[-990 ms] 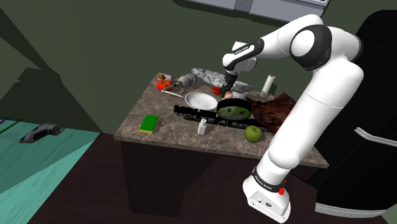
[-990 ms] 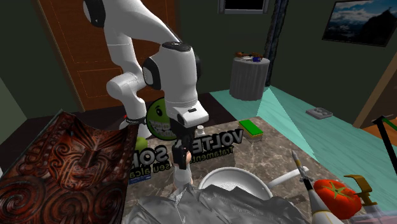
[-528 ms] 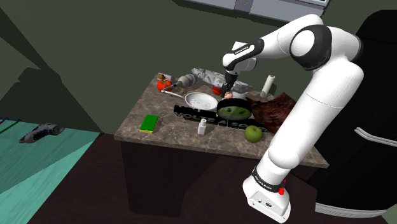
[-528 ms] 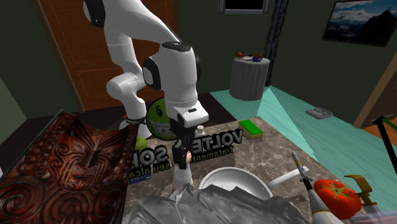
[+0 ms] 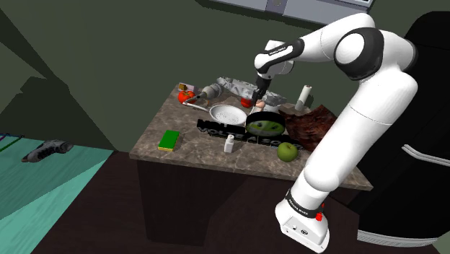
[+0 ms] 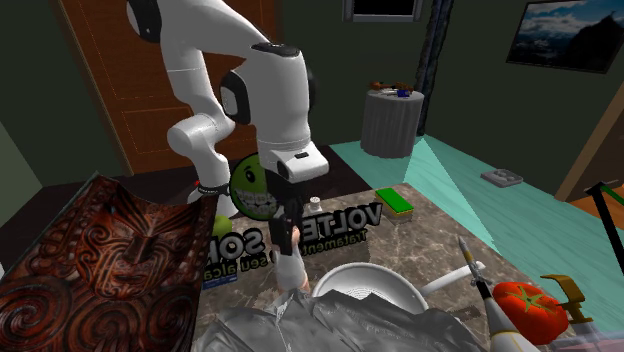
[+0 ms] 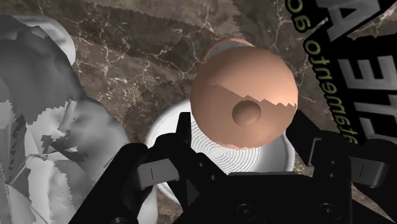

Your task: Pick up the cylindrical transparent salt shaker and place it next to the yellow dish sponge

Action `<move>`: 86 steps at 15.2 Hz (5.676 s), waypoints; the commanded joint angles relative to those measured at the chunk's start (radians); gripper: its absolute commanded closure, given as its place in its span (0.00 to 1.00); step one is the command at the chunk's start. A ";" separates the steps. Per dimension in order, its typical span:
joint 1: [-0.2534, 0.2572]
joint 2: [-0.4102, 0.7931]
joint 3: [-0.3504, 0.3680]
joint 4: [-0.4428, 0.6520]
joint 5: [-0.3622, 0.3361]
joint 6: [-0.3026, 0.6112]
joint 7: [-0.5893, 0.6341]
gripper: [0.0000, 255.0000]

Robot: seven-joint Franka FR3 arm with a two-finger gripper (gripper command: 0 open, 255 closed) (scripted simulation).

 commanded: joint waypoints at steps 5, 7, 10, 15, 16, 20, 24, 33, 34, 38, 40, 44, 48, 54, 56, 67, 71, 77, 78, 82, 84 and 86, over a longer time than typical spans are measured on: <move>0.001 -0.034 0.007 0.051 -0.017 -0.082 0.013 1.00; 0.002 -0.043 0.009 0.071 -0.021 -0.109 0.016 1.00; 0.003 -0.055 0.013 0.101 -0.026 -0.149 0.019 1.00; 0.004 -0.069 0.018 0.155 -0.031 -0.216 0.022 1.00; 0.004 -0.071 0.019 0.167 -0.032 -0.230 0.022 1.00; 0.006 -0.076 0.022 0.215 -0.033 -0.283 0.023 1.00; 0.007 -0.078 0.025 0.267 -0.032 -0.337 0.021 1.00; 0.011 -0.067 0.027 0.399 -0.024 -0.459 0.014 1.00; 0.011 -0.065 0.027 0.415 -0.022 -0.472 0.012 1.00; 0.012 -0.052 0.026 0.482 -0.015 -0.528 0.006 1.00; 0.012 -0.043 0.025 0.517 -0.011 -0.556 0.002 1.00; 0.022 -0.034 0.036 0.551 -0.007 -0.582 0.021 1.00; 0.060 -0.034 0.088 0.508 -0.009 -0.544 0.115 1.00; 0.117 0.000 0.156 0.481 0.002 -0.493 0.242 1.00; 0.136 0.020 0.176 0.482 0.007 -0.478 0.281 1.00; 0.232 0.193 0.272 0.580 0.047 -0.421 0.473 1.00; 0.263 0.281 0.300 0.658 0.062 -0.415 0.534 1.00; 0.305 0.442 0.336 0.829 0.084 -0.432 0.618 1.00; 0.312 0.473 0.341 0.866 0.087 -0.439 0.631 1.00; 0.333 0.615 0.361 1.048 0.101 -0.482 0.683 1.00; 0.341 0.702 0.370 1.171 0.108 -0.520 0.708 1.00; 0.343 0.839 0.382 1.380 0.118 -0.593 0.737 1.00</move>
